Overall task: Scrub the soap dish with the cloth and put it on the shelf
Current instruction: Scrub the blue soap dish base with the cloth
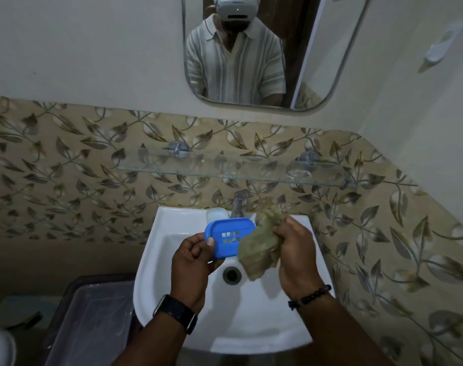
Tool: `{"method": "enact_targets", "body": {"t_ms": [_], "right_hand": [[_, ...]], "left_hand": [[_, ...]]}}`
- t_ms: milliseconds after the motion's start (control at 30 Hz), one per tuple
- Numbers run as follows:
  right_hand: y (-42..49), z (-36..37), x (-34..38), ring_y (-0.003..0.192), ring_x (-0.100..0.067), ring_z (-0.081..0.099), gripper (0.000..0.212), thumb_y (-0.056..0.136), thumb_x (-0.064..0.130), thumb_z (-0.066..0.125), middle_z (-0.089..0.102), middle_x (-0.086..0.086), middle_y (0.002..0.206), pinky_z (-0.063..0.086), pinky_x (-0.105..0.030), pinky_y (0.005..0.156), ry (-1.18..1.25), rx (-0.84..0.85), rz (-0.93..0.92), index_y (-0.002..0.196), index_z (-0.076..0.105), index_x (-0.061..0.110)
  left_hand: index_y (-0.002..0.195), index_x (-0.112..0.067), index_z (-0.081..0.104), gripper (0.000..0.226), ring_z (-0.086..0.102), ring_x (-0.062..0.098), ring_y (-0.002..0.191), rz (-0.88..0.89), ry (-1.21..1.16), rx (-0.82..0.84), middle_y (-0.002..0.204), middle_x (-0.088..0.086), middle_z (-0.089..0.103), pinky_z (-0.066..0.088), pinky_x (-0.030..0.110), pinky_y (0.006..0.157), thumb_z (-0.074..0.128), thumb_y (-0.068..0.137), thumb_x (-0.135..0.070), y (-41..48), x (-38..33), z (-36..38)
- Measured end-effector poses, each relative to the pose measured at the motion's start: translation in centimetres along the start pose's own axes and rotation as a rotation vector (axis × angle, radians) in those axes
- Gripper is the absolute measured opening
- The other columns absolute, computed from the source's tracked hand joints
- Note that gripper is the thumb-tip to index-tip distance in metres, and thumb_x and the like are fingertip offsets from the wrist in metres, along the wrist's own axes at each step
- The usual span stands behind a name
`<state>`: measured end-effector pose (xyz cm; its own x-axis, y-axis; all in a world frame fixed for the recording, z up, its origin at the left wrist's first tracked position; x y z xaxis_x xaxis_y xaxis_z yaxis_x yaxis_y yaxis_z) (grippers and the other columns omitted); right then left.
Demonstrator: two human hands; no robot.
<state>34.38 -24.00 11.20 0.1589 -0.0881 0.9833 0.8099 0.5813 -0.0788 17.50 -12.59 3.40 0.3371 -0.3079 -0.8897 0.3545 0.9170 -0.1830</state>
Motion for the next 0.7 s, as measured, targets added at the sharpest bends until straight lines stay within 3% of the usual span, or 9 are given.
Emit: {"method": "enact_targets", "body": {"t_ms": [33,100,167,267,333,367,433,567,700], "right_hand": [[0.1,-0.3,0.7,0.075,-0.026,0.058,0.022,0.083,0.008,0.047,0.067,-0.009,0.083,0.049,-0.037,0.068,-0.111,-0.015,-0.14,0.089,0.065,-0.003],[-0.8,0.3,1.6,0.086,-0.024,0.062,0.028,0.086,0.018,0.045,0.069,-0.002,0.093,0.052,-0.036,0.075,-0.578,-0.049,-0.511,0.099,0.069,0.011],[-3.0,3.2,-0.6,0.098,-0.022,0.062,0.034,0.091,0.016,0.041,0.069,-0.001,0.106,0.054,-0.039,0.084,-0.926,0.096,-0.787,0.112,0.067,0.016],[-4.7,5.5,-3.6,0.112,-0.018,0.062,0.032,0.095,0.014,0.045,0.068,0.001,0.119,0.053,-0.039,0.094,-0.884,0.257,-0.836,0.114,0.071,0.016],[-4.5,5.2,-3.2,0.116,-0.014,0.06,0.029,0.095,0.015,0.049,0.068,0.003,0.12,0.047,-0.032,0.101,-0.806,0.289,-0.899,0.113,0.072,0.017],[-4.3,5.0,-2.7,0.118,-0.014,0.058,0.029,0.093,0.014,0.052,0.068,0.004,0.122,0.042,-0.028,0.103,-0.875,0.305,-0.979,0.113,0.072,0.019],[-3.1,4.5,-1.8,0.124,-0.017,0.054,0.038,0.085,0.01,0.057,0.066,0.006,0.127,0.037,-0.032,0.098,-1.165,0.347,-1.119,0.118,0.068,0.025],[-0.2,3.3,-0.7,0.108,-0.026,0.057,0.041,0.086,0.012,0.048,0.065,0.003,0.12,0.039,-0.039,0.076,-1.572,0.171,-1.006,0.123,0.061,0.024],[-0.1,3.3,-1.3,0.089,-0.022,0.054,0.042,0.077,0.013,0.04,0.068,0.005,0.102,0.034,-0.034,0.07,-1.523,0.053,-0.824,0.109,0.065,0.024]], "left_hand": [[0.106,-0.005,0.064,0.014,0.072,0.028,0.087,0.001,-0.003,-0.002,0.095,0.013,0.076,0.062,0.037,0.07,0.064,0.094,-0.011,0.1,0.0,-0.1],[0.106,-0.004,0.064,0.014,0.073,0.026,0.086,0.008,-0.005,0.015,0.092,0.01,0.077,0.063,0.039,0.072,0.064,0.094,-0.011,0.1,0.0,0.1],[0.108,-0.002,0.064,0.017,0.074,0.027,0.085,0.008,0.012,0.059,0.095,0.012,0.078,0.063,0.042,0.074,0.064,0.093,-0.011,-0.2,0.2,0.9],[0.108,-0.003,0.066,0.015,0.072,0.027,0.08,0.001,0.057,0.075,0.096,0.019,0.076,0.062,0.037,0.069,0.063,0.094,-0.008,0.0,0.4,1.2],[0.109,-0.002,0.066,0.016,0.072,0.028,0.08,-0.009,0.069,0.082,0.098,0.023,0.075,0.062,0.039,0.07,0.063,0.094,-0.008,0.6,0.5,0.8],[0.11,0.0,0.066,0.018,0.073,0.029,0.081,-0.015,0.076,0.097,0.1,0.025,0.074,0.063,0.042,0.072,0.063,0.094,-0.009,0.7,0.5,0.8],[0.112,0.002,0.064,0.022,0.073,0.033,0.084,-0.018,0.087,0.127,0.103,0.026,0.074,0.063,0.046,0.075,0.063,0.094,-0.01,0.8,0.4,1.2],[0.11,0.002,0.064,0.02,0.075,0.029,0.084,0.048,0.066,0.101,0.098,0.019,0.076,0.063,0.038,0.068,0.064,0.094,-0.011,0.8,-0.6,2.3],[0.106,-0.003,0.065,0.016,0.076,0.026,0.081,0.072,0.052,0.051,0.094,0.015,0.077,0.063,0.036,0.065,0.064,0.093,-0.011,0.6,-0.3,2.7]]}}
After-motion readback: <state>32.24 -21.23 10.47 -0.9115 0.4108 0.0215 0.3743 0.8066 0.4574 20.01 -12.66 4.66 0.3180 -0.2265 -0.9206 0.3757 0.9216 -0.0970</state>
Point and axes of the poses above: each hand's wrist, its own y-axis towards the middle knuckle, its own z-axis out of the palm, x = y × z, the point moved 7 cm from there along y, towards the middle knuckle
